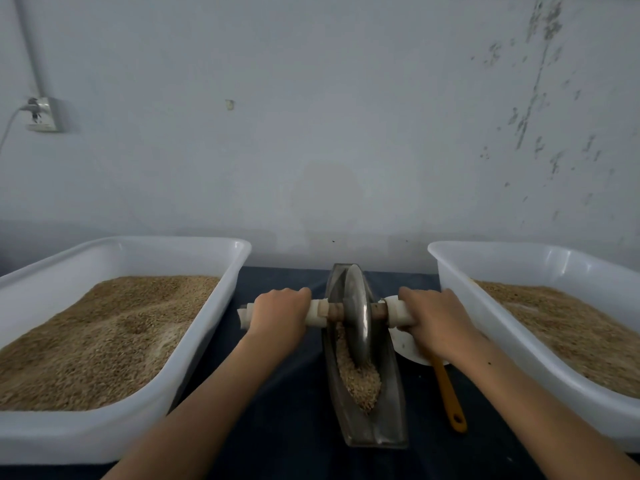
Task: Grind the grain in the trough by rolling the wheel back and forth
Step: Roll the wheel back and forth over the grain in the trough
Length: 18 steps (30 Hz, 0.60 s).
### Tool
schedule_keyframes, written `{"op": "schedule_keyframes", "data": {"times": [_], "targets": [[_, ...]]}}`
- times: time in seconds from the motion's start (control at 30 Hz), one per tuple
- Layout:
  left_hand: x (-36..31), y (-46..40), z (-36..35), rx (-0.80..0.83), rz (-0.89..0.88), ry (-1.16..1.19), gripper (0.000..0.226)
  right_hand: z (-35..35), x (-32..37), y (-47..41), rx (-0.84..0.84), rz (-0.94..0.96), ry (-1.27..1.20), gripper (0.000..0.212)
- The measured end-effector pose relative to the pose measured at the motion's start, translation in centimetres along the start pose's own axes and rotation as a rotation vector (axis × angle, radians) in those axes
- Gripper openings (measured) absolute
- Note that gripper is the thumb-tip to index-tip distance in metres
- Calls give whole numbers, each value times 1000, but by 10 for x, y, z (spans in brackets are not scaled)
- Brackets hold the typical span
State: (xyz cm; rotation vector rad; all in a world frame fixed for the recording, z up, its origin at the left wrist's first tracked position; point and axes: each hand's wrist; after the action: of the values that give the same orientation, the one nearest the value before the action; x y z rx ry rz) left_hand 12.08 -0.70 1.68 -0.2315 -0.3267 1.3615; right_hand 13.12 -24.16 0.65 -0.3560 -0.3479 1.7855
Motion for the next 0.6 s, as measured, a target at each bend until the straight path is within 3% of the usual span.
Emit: {"op": "schedule_keyframes", "data": {"times": [0.17, 0.43, 0.6], "targets": [[1, 0, 0, 13, 2, -9, 18, 5, 0, 1, 44, 5, -3, 18], [8, -1, 9, 313, -5, 71, 34, 31, 6, -4, 316, 16, 54, 28], [7, -1, 5, 236, -2, 43, 27, 24, 5, 1, 214, 29, 29, 15]]}}
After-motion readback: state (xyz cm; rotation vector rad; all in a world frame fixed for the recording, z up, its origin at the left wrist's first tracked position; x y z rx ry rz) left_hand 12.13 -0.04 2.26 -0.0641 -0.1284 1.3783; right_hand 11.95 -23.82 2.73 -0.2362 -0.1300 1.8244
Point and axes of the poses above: each hand's wrist, its own y-axis away from the middle knuckle, its own z-axis out of the back of the hand, x = y × z, and after that the axes turned 3 degrees about -x, right-handed
